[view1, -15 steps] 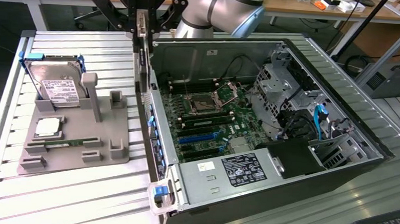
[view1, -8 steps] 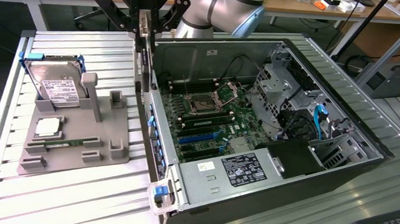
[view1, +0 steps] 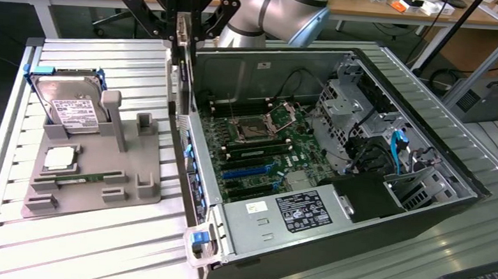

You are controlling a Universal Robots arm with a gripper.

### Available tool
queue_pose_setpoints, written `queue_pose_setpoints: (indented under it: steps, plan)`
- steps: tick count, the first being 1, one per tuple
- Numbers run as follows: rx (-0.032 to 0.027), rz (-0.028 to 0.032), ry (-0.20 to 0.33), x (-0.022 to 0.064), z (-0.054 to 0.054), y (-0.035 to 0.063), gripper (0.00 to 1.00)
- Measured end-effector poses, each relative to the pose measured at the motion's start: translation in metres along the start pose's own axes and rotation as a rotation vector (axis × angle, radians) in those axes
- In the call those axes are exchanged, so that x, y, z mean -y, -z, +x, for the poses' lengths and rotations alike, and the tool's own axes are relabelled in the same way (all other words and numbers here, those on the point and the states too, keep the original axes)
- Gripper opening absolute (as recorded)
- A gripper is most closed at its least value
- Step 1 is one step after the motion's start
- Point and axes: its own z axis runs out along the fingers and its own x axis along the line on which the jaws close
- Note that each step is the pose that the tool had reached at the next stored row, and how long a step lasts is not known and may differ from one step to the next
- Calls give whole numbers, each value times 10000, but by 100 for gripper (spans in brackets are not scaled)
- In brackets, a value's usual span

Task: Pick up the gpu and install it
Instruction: 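Pick up the gpu and move the gpu toward the slot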

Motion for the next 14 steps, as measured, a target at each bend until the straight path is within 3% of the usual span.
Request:
queue_pose_setpoints:
  steps: [14]
  plan:
    - [0,0,0,-8,-104,-3,27]
